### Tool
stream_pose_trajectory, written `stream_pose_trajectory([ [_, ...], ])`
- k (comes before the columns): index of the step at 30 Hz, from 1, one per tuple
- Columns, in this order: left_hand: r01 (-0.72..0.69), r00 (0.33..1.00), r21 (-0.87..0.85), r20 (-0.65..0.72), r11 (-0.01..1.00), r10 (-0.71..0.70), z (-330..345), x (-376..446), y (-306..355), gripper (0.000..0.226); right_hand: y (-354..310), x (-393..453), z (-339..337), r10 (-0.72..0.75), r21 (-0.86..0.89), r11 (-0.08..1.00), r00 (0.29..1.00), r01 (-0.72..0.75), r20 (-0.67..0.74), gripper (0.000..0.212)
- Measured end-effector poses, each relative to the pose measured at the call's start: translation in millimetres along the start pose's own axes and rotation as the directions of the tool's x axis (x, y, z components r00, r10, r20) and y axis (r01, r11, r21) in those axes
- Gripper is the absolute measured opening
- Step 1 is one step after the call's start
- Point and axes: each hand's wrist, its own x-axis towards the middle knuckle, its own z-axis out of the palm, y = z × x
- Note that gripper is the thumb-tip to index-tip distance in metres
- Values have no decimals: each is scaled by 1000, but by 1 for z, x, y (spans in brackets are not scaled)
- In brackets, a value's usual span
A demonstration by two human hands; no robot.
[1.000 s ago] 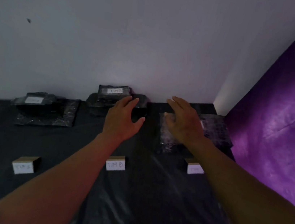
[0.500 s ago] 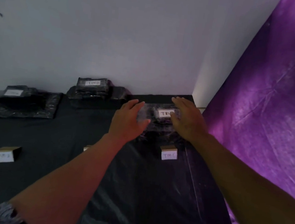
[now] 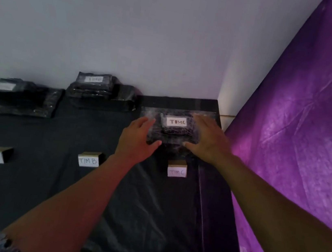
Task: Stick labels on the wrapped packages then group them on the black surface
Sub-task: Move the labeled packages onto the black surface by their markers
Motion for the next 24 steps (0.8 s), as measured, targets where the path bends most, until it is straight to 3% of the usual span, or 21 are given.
stream_pose_trajectory([
  [8,148,984,112,87,983,-158,31,-1,13,92,36,2,24,44,-27,999,991,-41,126,120],
  [14,179,958,66,214,982,-189,45,14,2,90,37,3,43,85,10,996,989,-87,117,106],
  [18,153,970,50,184,987,-160,51,24,-4,86,37,14,47,114,29,993,992,-116,57,94],
  [24,158,967,28,197,987,-160,55,55,-12,86,43,45,47,133,53,989,989,-136,60,94],
])
